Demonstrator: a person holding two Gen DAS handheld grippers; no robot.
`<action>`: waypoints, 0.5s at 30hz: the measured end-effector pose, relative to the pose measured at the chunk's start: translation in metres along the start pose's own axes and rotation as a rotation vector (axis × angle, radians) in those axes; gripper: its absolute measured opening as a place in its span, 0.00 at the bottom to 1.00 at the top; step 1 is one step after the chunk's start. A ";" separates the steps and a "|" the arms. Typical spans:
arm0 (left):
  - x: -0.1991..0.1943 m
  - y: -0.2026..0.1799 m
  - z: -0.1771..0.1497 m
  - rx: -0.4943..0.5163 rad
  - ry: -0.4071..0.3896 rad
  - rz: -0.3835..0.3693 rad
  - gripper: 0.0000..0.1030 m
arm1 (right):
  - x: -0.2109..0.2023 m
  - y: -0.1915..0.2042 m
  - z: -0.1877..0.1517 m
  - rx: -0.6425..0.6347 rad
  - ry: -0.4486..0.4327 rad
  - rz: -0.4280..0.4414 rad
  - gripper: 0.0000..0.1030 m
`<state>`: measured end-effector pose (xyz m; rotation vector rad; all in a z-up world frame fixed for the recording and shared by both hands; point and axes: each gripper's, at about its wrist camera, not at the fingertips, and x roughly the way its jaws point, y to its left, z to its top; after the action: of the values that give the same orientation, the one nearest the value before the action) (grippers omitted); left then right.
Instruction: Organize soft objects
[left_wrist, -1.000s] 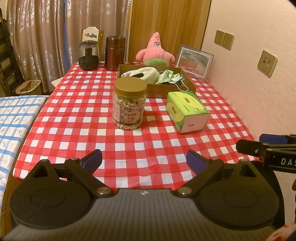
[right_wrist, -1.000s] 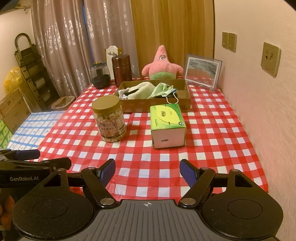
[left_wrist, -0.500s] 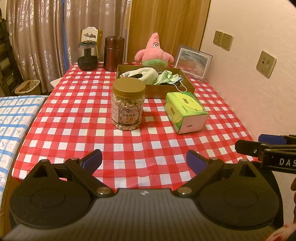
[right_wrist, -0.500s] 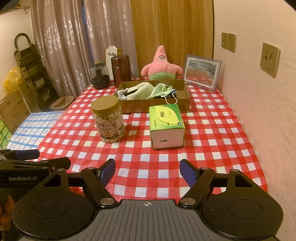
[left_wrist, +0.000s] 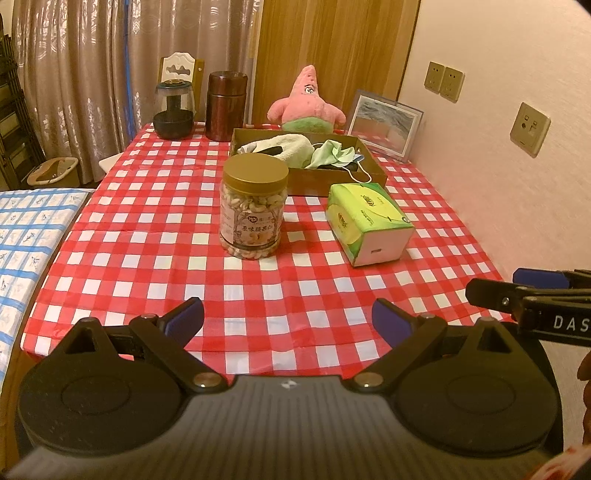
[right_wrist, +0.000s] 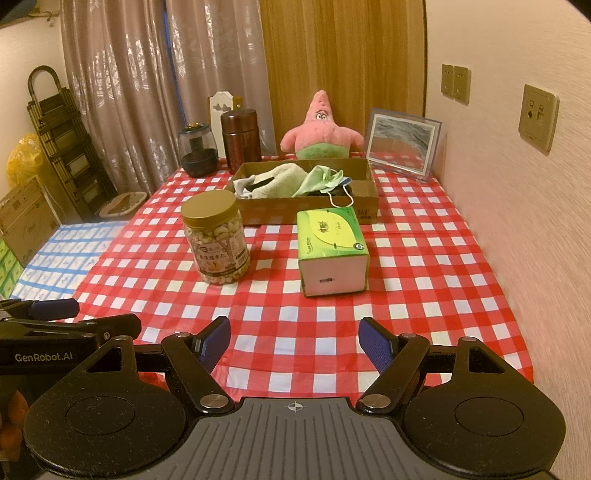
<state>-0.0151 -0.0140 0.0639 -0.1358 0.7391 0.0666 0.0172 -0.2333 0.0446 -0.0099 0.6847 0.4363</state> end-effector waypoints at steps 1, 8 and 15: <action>0.000 0.002 0.000 0.000 -0.001 -0.001 0.94 | 0.000 0.000 0.000 -0.001 0.000 -0.001 0.74; 0.000 0.001 0.000 -0.001 -0.002 -0.001 0.94 | 0.000 -0.001 0.000 -0.001 -0.001 0.000 0.74; 0.000 0.002 0.000 -0.002 -0.001 -0.002 0.94 | 0.000 -0.001 0.000 -0.001 0.000 0.000 0.74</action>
<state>-0.0155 -0.0124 0.0637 -0.1382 0.7375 0.0650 0.0172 -0.2339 0.0443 -0.0108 0.6842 0.4364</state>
